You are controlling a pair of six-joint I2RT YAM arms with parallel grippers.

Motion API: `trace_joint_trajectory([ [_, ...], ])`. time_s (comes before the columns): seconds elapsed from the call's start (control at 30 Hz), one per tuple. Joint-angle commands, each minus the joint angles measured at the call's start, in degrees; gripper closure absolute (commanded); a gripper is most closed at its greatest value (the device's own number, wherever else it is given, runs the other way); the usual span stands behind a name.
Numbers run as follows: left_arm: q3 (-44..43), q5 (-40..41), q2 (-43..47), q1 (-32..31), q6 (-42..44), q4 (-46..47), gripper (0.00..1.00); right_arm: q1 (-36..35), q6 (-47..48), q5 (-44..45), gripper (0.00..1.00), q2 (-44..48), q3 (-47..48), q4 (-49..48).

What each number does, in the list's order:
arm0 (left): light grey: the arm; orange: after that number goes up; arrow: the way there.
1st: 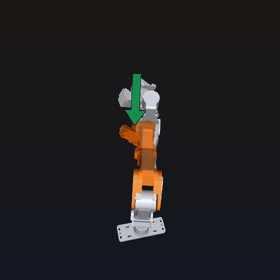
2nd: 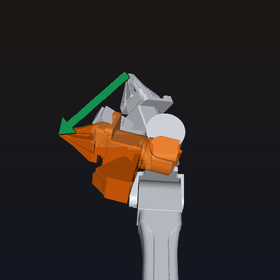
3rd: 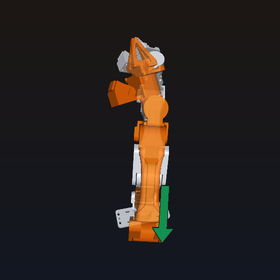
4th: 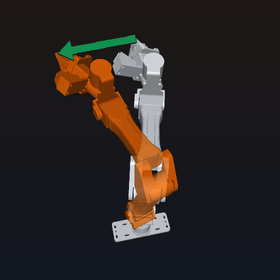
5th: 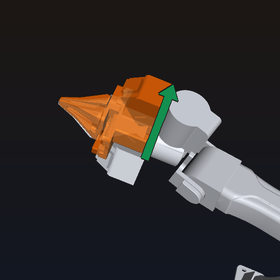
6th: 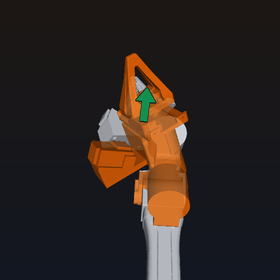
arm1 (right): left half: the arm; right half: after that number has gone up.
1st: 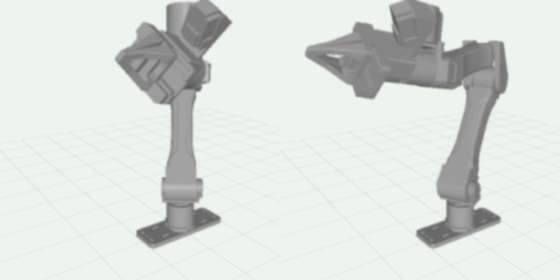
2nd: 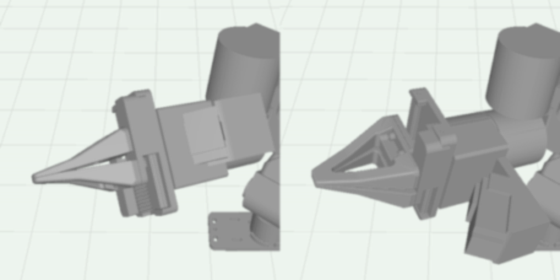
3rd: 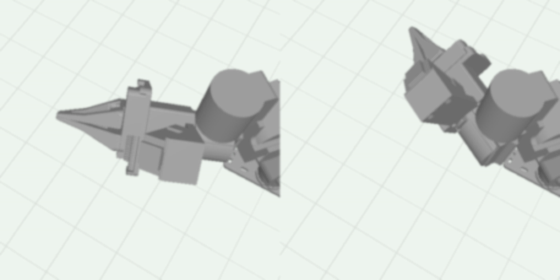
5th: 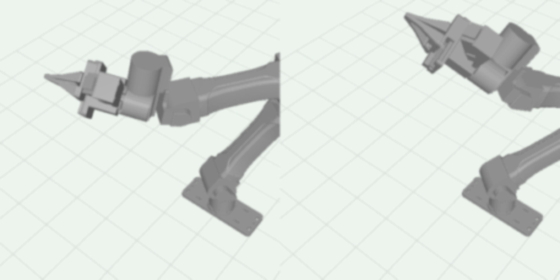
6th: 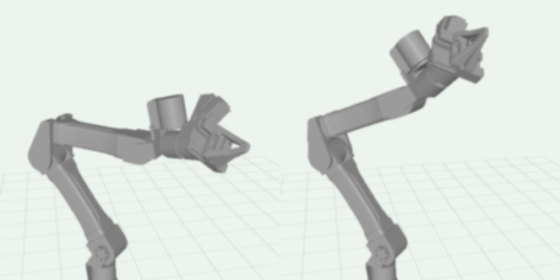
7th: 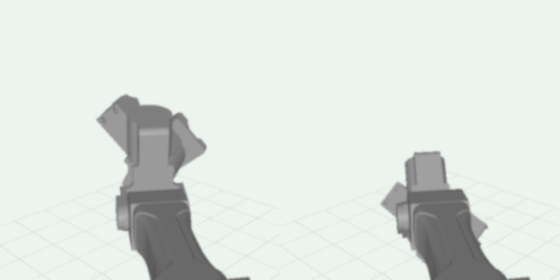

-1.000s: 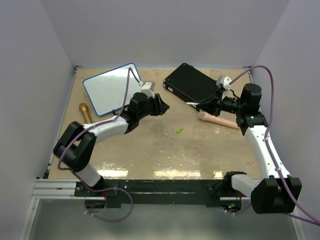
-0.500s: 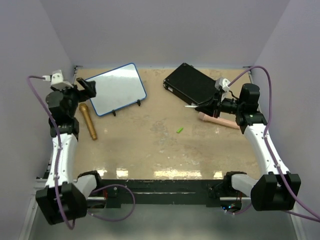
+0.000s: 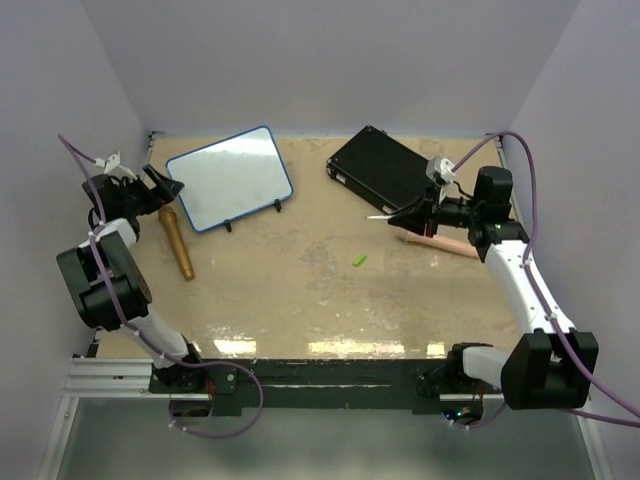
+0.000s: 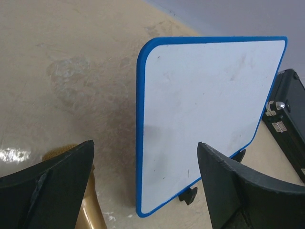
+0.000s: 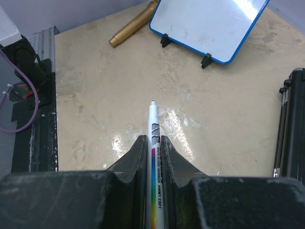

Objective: Write a sentence on the whiteboard
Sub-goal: Pick up the whiteboard from the corner of the board.

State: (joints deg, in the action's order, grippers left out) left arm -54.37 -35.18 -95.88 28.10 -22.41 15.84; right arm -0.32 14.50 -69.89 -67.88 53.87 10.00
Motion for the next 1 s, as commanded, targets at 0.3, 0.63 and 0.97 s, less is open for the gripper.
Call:
trace_joint_trajectory([
  [0.3,-12.9,-15.8,-15.7,0.1,5.0,8.3,0.18,0.1,1.6,-1.5,1.00,-1.6,1.5,1.2],
  [0.63,-16.5,-27.7,-23.6,-0.1,-2.0,17.9,0.43,0.0,2.2,-1.3,1.00,-2.0,1.7,1.7],
  [0.97,-15.8,-29.7,-25.0,-0.1,-7.2,25.7,0.75,0.1,2.5,-1.0,1.00,-2.3,1.7,2.0],
])
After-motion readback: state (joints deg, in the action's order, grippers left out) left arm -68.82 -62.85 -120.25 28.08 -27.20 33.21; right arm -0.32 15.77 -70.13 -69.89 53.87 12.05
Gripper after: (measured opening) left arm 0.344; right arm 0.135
